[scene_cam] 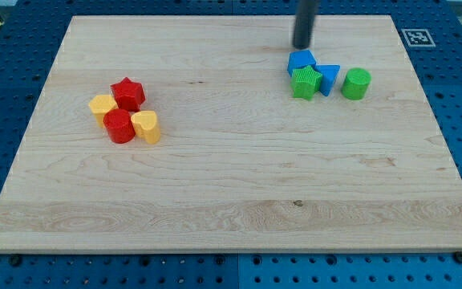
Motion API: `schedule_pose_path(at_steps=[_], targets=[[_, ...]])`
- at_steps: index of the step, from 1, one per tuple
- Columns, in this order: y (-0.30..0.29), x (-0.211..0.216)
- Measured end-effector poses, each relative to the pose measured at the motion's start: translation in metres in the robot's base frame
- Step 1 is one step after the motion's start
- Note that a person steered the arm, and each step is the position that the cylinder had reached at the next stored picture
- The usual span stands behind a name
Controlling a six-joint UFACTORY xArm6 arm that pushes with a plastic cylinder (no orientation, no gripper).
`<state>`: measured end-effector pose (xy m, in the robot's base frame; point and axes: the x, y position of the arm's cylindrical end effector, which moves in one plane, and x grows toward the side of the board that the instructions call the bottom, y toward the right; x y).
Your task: Slide the green circle towards the bottom right
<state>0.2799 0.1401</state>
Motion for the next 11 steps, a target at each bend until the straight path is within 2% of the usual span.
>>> schedule_pose_path(at_steps=[2,4,5,7,11], targets=[[0.025,0.017],[0.037,0.079],[0.037,0.097],[0.072,0.112],[0.094,0.143]])
